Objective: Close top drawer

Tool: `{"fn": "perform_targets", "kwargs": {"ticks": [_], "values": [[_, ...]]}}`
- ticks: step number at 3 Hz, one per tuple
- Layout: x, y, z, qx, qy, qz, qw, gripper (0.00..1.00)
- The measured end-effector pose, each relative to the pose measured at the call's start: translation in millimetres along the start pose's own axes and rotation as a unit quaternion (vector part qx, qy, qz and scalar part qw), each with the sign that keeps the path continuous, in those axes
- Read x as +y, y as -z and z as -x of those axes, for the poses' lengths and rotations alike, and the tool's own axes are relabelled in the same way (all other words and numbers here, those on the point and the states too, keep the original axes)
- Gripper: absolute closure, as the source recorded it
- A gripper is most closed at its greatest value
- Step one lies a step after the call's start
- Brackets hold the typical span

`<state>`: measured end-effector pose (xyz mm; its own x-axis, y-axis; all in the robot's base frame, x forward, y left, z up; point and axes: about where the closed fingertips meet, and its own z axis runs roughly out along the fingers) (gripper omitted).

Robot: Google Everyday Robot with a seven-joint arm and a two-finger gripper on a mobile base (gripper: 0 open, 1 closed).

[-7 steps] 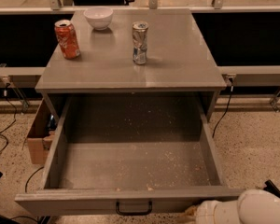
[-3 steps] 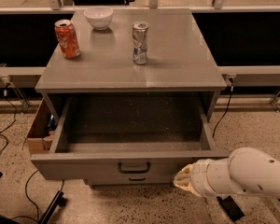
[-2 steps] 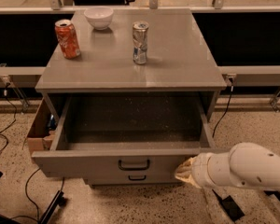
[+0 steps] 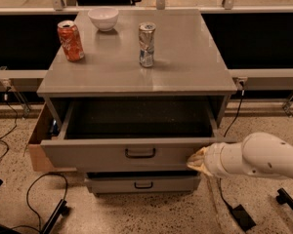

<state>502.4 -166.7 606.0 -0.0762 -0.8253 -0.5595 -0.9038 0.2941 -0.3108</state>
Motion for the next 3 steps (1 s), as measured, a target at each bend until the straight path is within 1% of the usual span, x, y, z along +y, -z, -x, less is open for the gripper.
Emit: {"fn": "perform_targets", "kwargs": {"ticks": [2,3], "values": [[-66.1,6.4,-13.2,0.008,0.008,-0.018,0.9998,1.0],[-92.6,7.9,-20.9,0.015,0.007,-0.02,0.9997,1.0]]}}
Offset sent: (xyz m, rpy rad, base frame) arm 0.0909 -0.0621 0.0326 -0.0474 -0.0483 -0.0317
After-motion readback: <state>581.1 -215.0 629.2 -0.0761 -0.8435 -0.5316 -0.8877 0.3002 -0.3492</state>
